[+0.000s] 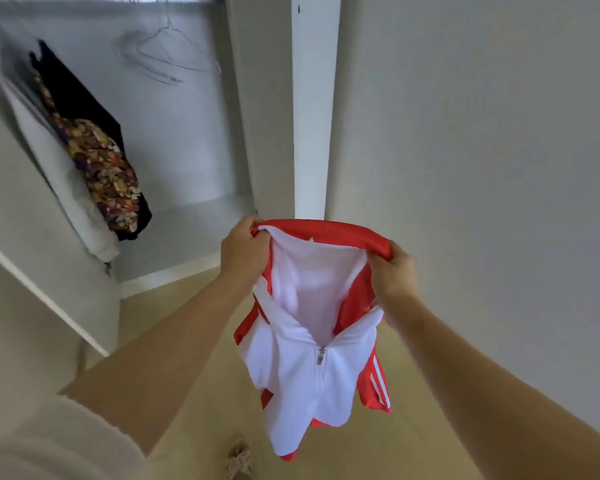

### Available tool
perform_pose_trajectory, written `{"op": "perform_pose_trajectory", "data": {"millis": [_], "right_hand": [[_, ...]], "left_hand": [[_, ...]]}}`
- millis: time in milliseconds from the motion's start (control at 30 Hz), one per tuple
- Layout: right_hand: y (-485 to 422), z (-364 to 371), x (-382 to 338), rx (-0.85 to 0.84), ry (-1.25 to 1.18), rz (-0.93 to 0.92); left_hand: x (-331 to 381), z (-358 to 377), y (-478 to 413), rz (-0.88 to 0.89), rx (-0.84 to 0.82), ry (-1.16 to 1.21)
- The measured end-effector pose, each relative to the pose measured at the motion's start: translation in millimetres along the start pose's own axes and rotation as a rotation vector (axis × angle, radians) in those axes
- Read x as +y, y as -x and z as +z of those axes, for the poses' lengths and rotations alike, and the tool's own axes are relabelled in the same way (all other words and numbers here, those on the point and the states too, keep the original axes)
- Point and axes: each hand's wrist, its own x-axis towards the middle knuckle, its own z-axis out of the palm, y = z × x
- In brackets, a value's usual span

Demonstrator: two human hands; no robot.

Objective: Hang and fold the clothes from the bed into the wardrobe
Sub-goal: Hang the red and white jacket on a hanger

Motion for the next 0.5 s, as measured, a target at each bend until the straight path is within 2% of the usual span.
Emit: {"op": "perform_pose_trajectory", "data": {"millis": [233, 500], "right_hand": [[-77.2, 179.0, -60.3, -0.158, -0.011, -0.065], [-148.6, 359.9, -140.9, -0.179, -0.031, -0.126]], "left_hand": [[-59.5, -84.7, -145.7, -0.132, 0.145, 0.011], [-116.9, -184.5, -292.1, -0.189, 0.294, -0.005]]}}
